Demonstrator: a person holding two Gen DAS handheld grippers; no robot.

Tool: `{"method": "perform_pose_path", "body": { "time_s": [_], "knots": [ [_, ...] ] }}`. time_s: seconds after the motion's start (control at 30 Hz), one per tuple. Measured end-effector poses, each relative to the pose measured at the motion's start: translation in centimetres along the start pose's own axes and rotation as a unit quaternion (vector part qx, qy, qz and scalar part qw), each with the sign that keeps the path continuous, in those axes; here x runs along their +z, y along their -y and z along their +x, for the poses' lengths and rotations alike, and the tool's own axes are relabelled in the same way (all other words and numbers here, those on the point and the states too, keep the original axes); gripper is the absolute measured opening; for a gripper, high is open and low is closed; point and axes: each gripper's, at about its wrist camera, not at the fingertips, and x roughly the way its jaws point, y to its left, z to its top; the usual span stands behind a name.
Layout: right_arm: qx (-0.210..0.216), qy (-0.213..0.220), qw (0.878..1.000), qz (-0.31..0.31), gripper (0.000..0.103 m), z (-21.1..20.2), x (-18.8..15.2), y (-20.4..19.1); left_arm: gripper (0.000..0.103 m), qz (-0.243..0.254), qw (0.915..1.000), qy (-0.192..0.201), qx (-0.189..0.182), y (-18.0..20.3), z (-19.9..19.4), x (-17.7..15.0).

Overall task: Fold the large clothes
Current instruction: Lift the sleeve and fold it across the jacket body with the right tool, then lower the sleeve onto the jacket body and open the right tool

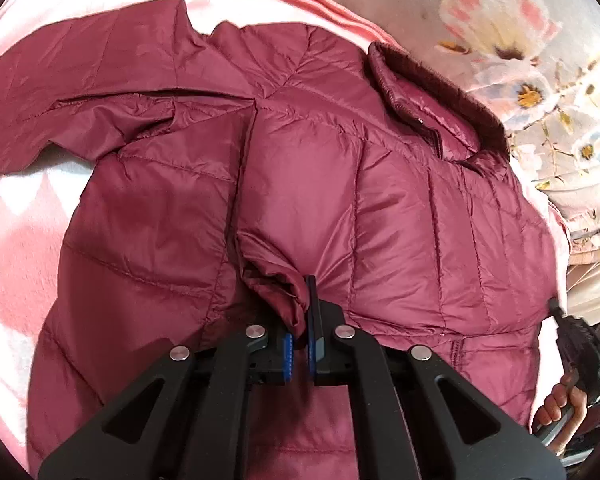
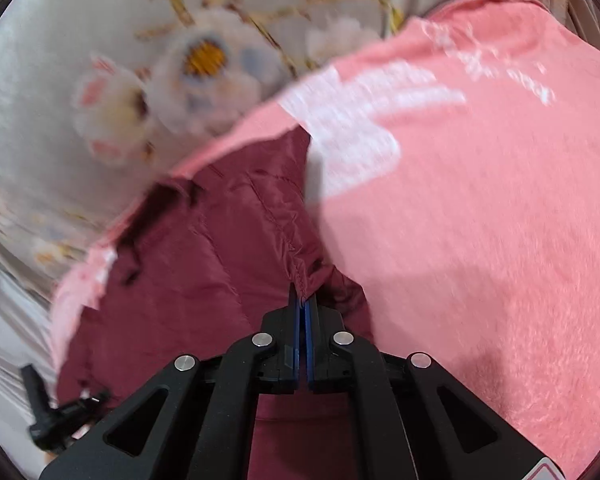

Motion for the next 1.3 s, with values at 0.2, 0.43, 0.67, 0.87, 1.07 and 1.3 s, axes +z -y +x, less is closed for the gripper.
{"method": "perform_pose_path", "body": {
  "time_s": [0.2, 0.43, 0.67, 0.87, 1.07, 1.3],
  "knots": [
    [-0.035, -0.023, 0.999, -0.018, 0.007, 0.9, -0.7, 0.5, 0.009, 0.026, 0.9993, 0.018, 0.021, 0.7, -0.3, -0.2],
    [-0.058, 0.04, 0.996, -0.057, 0.017, -4.9, 0.6, -0.8, 0.049, 0.051, 0.9937, 0.091, 0.041, 0.9, -6.2, 0.4],
    [-0.04, 0.082, 0.988, -0.122, 0.017, -2.1, 6.0, -7.9, 0.049, 0.069, 0.9884, 0.129, 0.039, 6.3, -5.4, 5.6],
    [-0.046, 0.053, 0.985, -0.156, 0.017, 4.4, 7.2, -10.9, 0.049, 0.062, 0.9938, 0.059, 0.071, 6.5, 1.5, 6.5],
    [-0.072, -0.028, 0.979, -0.189, 0.007, 8.4, 3.9, -8.7, 0.049, 0.088, 0.9916, 0.033, 0.088, 5.9, 3.3, 3.4],
    [-0.053, -0.05, 0.986, -0.152, 0.0, 7.3, 3.0, -5.8, 0.049, 0.126, 0.9867, 0.035, 0.096, 6.4, 3.0, 1.0]
  ]
}}
